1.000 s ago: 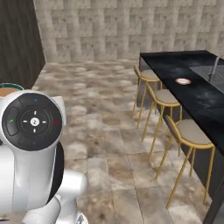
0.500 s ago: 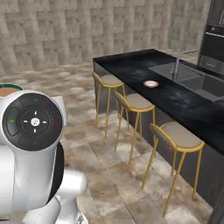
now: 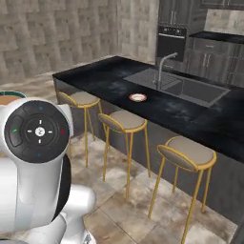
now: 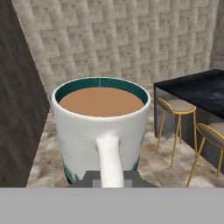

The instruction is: Pick the cup of tea, navigate to the dining table, and place it on the saucer.

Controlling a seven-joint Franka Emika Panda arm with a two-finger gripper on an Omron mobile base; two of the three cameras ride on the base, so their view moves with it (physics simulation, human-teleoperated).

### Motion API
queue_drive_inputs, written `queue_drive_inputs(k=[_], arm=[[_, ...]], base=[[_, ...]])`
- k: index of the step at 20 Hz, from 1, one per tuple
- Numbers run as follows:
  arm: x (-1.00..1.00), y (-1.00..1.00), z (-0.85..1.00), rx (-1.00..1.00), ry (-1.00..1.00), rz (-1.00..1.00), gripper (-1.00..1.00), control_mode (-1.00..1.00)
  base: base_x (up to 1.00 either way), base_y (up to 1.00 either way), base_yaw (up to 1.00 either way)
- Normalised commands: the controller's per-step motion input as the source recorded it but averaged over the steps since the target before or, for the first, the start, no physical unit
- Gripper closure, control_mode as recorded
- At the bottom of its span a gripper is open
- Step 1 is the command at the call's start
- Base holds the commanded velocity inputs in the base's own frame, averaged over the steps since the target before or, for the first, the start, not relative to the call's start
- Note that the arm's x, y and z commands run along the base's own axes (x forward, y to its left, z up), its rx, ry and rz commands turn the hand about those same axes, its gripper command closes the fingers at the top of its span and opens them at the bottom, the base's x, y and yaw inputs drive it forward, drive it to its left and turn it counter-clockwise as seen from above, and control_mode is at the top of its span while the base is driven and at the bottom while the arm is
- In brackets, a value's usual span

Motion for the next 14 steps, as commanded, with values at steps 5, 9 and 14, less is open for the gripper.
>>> queue_drive_inputs(k=[5, 9, 14], arm=[[0.00, 0.00, 0.00, 0.00, 0.00, 0.00, 1.00, 1.00], [0.00, 0.00, 0.00, 0.00, 0.00, 0.00, 1.00, 1.00], [0.00, 0.00, 0.00, 0.00, 0.00, 0.00, 1.00, 1.00]], base=[[1.00, 0.92, -0.55], [1.00, 0.98, -0.53], [1.00, 0.98, -0.48]])
